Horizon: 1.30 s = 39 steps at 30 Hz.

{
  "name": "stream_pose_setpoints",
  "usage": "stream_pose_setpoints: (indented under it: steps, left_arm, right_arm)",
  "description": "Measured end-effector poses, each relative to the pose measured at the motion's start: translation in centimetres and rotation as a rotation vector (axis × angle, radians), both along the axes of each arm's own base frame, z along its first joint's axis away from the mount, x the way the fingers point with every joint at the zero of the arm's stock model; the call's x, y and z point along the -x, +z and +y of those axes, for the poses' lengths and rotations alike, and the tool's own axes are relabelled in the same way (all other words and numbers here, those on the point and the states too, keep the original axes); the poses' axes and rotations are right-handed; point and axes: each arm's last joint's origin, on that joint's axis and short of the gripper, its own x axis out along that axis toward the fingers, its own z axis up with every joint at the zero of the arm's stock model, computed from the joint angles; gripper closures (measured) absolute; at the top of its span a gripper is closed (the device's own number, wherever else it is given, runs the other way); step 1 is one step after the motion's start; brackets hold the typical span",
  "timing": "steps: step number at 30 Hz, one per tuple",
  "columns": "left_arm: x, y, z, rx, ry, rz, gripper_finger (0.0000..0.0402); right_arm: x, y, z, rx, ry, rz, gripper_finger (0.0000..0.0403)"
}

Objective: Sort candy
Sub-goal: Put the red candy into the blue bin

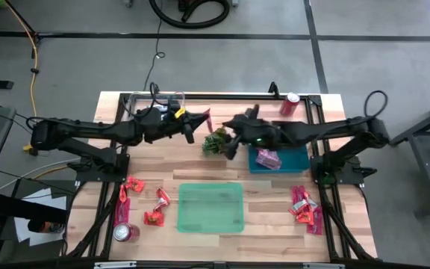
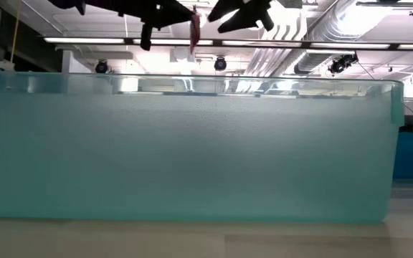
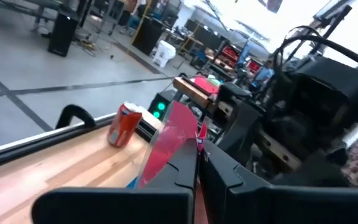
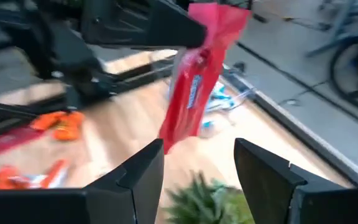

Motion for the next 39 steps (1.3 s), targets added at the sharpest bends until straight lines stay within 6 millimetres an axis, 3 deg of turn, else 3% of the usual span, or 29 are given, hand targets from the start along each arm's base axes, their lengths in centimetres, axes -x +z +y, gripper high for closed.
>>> stream_pose_setpoints:
  steps: [8, 14, 23, 27, 32, 39]
  left_arm:
    - [0.0, 0.0, 0.1, -0.014, 0.054, 0.004, 0.0401]
    - [0.0, 0.0, 0.1, -0.018, 0.053, 0.005, 0.0401]
    - [0.0, 0.0, 0.0, -0.025, 0.017, 0.010, 0.0401]
    - [0.0, 0.0, 0.0, -0.024, 0.017, 0.011, 0.0401]
    - [0.0, -0.1, 0.0, -0.021, 0.014, 0.013, 0.0401]
    - [0.1, -0.1, 0.0, 0.003, 0.003, 0.018, 0.0389]
  right_arm:
    - [-4.1, -0.6, 0.2, 0.110, -0.140, 0.077, 0.0213]
    - [-6.6, -1.6, 0.5, 0.092, -0.124, 0.061, 0.0213]
    - [-7.2, -2.0, 0.4, 0.127, -0.201, 0.066, 0.0215]
    - [-7.2, -2.0, 0.3, 0.136, -0.217, 0.066, 0.0257]
    - [-7.1, -2.0, 0.4, 0.124, -0.183, 0.071, 0.0384]
    - [-6.4, -1.4, 0.0, 0.113, -0.146, 0.109, 0.0396]
